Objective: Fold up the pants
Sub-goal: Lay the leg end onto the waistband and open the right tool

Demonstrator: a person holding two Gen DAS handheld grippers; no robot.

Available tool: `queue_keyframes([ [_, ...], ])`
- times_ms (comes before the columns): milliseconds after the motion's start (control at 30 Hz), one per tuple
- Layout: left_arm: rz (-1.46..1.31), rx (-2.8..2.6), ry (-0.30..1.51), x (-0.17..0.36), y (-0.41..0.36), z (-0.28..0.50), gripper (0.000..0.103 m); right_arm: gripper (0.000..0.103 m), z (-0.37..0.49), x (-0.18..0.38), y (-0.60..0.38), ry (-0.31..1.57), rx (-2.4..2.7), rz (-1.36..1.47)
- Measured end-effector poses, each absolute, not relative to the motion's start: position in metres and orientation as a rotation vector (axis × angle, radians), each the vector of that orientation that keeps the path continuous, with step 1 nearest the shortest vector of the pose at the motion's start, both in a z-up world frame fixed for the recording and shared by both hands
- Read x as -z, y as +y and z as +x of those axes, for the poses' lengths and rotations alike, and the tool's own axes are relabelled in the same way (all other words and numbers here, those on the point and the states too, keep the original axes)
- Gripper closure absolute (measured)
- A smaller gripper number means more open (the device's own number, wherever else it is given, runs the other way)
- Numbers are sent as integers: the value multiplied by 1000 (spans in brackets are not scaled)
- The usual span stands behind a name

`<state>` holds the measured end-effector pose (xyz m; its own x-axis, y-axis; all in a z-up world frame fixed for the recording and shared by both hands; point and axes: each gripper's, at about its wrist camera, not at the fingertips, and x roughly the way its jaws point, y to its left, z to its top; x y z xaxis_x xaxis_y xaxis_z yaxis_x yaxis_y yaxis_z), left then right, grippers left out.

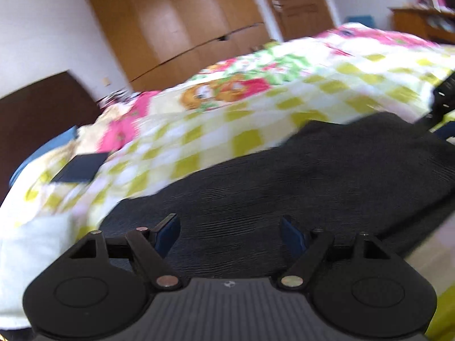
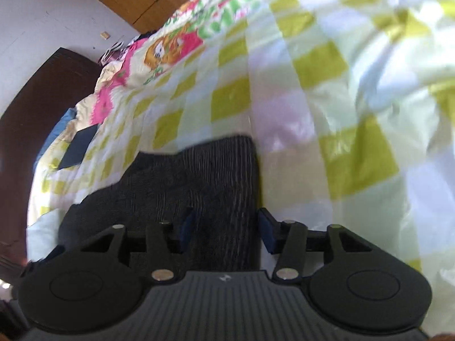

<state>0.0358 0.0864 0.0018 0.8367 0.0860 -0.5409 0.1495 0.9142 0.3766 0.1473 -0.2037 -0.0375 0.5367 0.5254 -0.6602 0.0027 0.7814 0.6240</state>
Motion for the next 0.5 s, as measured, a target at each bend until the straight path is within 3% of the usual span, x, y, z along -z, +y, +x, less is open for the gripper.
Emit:
queue_keyframes([
  [200, 518, 115, 595, 5, 47, 36, 14, 55, 151, 61, -224, 980, -461, 922],
  [267, 507, 124, 611, 4, 42, 41, 14, 80, 154, 60, -218, 985, -440, 864],
  [333, 469, 154, 667, 7, 39, 48, 15, 90, 157, 60, -220, 1001, -424, 834],
  [500, 456, 211, 693, 10, 9, 40, 17, 92, 144, 43, -254, 935, -377, 785],
])
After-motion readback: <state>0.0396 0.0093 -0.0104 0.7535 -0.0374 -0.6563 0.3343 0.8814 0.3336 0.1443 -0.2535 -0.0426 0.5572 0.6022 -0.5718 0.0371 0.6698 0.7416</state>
